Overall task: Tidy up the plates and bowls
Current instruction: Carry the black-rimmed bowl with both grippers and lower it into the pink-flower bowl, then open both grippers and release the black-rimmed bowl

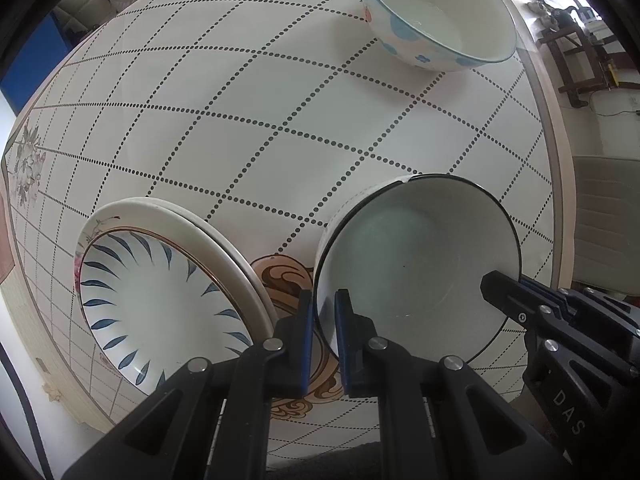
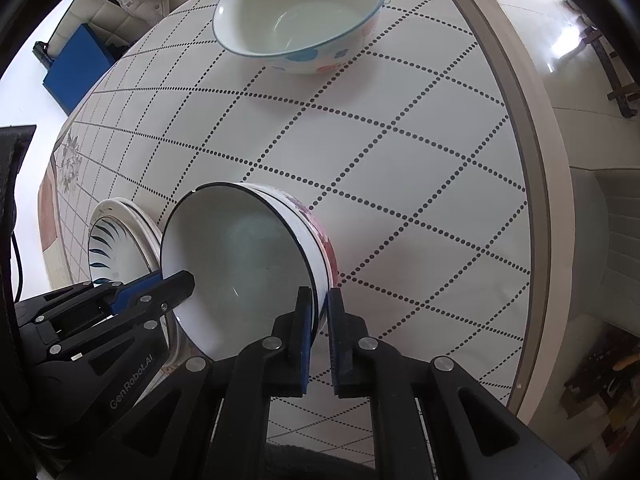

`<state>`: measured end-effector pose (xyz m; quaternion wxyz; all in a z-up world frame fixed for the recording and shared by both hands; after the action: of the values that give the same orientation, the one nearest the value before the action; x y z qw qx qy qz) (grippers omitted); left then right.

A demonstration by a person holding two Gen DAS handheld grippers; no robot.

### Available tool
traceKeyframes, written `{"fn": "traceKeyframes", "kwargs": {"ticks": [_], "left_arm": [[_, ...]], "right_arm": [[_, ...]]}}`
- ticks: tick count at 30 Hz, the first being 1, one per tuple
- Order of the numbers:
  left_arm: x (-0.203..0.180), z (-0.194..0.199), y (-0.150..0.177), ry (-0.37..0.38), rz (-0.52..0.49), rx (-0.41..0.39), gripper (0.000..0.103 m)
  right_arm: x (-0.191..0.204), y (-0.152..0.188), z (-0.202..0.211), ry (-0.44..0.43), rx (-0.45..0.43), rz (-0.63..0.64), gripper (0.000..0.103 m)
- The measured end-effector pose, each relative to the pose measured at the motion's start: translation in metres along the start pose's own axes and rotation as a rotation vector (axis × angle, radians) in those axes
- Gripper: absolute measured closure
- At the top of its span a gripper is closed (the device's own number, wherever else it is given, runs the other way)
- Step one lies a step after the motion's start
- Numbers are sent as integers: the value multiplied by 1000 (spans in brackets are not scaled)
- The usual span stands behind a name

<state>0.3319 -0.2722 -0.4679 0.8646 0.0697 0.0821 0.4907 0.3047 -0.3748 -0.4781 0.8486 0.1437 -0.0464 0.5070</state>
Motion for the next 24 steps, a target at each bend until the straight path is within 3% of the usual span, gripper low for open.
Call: {"fn": "traceKeyframes", "kwargs": {"ticks": [12,24], "left_arm": [[5,3,-1,-4,2,-3,95],[6,1,0,10,15,0,94]], "right_arm": [[-2,2,1,-32,-30,17,95],[-9,9,3,-87,-52,-50,96]]}}
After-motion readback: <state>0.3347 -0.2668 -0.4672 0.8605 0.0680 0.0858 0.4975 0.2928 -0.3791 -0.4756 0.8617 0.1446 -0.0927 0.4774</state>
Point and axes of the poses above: each gripper's, at about its wrist camera, not at the fingertips, and z roughly against the way its jaws point, x to its left, y to its underside, the point moved 8 cm from there along -z, roughly the way its jaws point, and after that the axes turned 7 degrees about -z, right-handed, at the moved point
